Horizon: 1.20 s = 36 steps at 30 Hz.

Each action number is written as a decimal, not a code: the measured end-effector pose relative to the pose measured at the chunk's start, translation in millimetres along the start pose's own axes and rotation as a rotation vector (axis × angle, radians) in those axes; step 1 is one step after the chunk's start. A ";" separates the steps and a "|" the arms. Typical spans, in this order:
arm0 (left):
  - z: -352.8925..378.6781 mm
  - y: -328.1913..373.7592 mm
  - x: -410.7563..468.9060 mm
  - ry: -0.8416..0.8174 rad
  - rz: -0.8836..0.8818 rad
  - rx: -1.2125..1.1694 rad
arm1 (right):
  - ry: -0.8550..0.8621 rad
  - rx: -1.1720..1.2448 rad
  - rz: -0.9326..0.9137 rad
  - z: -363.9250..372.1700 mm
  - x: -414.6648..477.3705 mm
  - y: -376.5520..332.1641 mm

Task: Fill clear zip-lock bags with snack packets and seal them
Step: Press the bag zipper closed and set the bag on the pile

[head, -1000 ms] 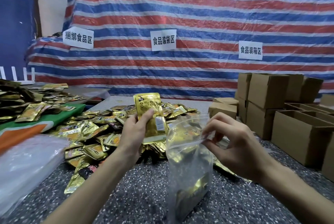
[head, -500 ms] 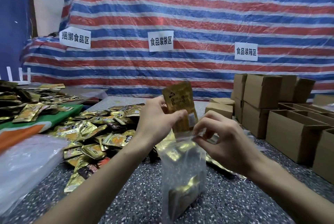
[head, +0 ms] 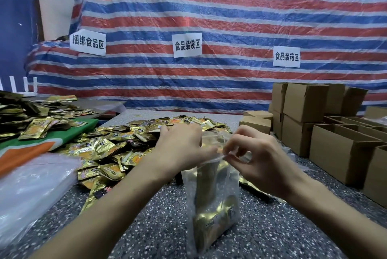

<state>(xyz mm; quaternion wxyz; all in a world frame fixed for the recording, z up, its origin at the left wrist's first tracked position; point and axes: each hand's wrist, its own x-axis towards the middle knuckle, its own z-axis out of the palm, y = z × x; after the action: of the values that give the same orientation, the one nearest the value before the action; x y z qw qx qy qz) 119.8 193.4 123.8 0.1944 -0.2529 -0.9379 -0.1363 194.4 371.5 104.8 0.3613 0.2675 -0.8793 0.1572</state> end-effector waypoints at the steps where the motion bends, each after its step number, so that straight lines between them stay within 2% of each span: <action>1: -2.5 -2.6 -1.1 -0.019 0.012 -0.017 | 0.003 -0.010 -0.002 -0.7 -0.2 0.2; 3: -8.7 -9.6 -5.9 -0.088 0.051 -0.074 | 0.009 -0.028 -0.002 -2.0 -1.1 0.7; 7: -21.7 -27.6 -18.6 -0.327 0.196 -0.242 | 0.029 -0.068 0.023 -5.0 -3.6 0.9; 9: -21.6 -35.3 -20.0 -0.294 0.236 -0.223 | 0.019 -0.110 0.050 -7.9 -3.6 -1.5; 12: -19.3 -43.6 -17.5 -0.136 0.208 -0.268 | -0.025 -0.252 0.056 -16.8 2.0 -5.0; 14: -19.6 -47.1 -15.6 -0.070 0.185 -0.290 | -0.106 -0.315 0.075 -24.4 9.8 -4.7; 18: -18.9 -52.9 -13.1 -0.045 0.175 -0.302 | -0.328 -0.398 0.188 -38.3 24.8 11.3; 23: -18.1 -63.3 -13.0 0.026 0.174 -0.413 | -0.484 0.004 0.313 -49.2 29.3 38.0; 26: -17.9 -69.3 -12.4 0.113 0.189 -0.487 | -0.471 0.252 0.393 -45.9 24.6 44.3; 30: -17.7 -77.9 -12.4 0.168 0.123 -0.703 | -0.303 0.312 0.375 -39.0 21.8 46.5; 36: -8.2 -89.6 -12.8 0.116 -0.017 -0.904 | -0.273 0.362 0.408 -28.4 19.3 48.5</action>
<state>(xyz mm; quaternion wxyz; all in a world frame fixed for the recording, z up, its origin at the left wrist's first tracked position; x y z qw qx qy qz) 85.1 110.3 111.4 0.1157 -0.2965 -0.7739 -0.5475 170.3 417.2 134.3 0.1473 0.1639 -0.9130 0.3434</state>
